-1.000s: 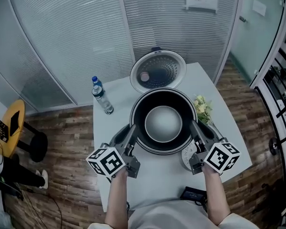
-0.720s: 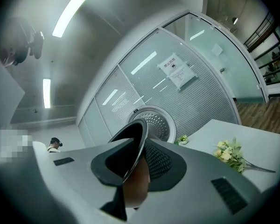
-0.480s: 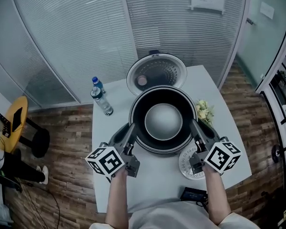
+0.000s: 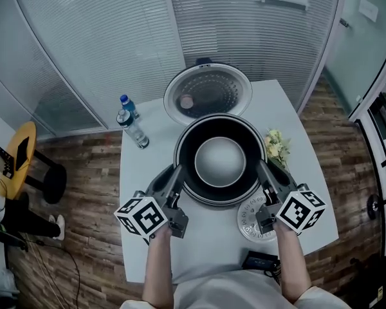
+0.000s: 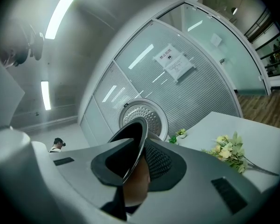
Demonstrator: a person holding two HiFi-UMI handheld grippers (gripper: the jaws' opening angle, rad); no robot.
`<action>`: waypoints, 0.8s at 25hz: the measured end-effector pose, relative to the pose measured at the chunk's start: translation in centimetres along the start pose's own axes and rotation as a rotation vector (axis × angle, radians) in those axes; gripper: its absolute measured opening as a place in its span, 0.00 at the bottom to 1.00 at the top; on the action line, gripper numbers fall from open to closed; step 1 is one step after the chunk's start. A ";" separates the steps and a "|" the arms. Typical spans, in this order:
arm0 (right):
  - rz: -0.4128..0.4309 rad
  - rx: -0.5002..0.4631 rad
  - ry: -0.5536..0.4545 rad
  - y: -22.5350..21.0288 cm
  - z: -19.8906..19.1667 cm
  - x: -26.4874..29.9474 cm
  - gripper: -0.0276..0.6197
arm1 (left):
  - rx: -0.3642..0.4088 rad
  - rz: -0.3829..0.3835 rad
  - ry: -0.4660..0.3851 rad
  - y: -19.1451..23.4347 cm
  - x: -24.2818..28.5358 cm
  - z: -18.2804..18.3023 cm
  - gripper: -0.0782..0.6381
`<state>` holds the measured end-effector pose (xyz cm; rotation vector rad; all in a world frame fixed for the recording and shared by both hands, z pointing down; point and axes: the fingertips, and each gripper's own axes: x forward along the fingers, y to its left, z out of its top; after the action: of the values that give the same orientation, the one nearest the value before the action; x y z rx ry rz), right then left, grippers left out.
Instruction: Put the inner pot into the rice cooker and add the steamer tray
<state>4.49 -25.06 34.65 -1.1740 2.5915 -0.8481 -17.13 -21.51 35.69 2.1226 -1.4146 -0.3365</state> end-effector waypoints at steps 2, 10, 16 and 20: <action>0.007 0.006 0.003 -0.3 0.0 0.3 0.17 | -0.004 0.007 0.004 0.3 0.3 -0.2 0.21; 0.009 0.030 0.024 -1.7 -1.1 1.3 0.17 | -0.021 0.036 0.023 1.6 1.2 -1.2 0.21; -0.003 0.052 0.044 -2.8 -1.7 2.0 0.17 | -0.028 0.046 0.041 2.6 2.1 -1.8 0.21; -0.013 0.086 0.070 -3.7 -2.4 2.5 0.17 | -0.038 0.059 0.059 3.4 2.7 -2.3 0.21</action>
<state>4.25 -27.85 38.84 -1.1580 2.5760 -1.0108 -17.45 -24.21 39.79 2.0397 -1.4226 -0.2737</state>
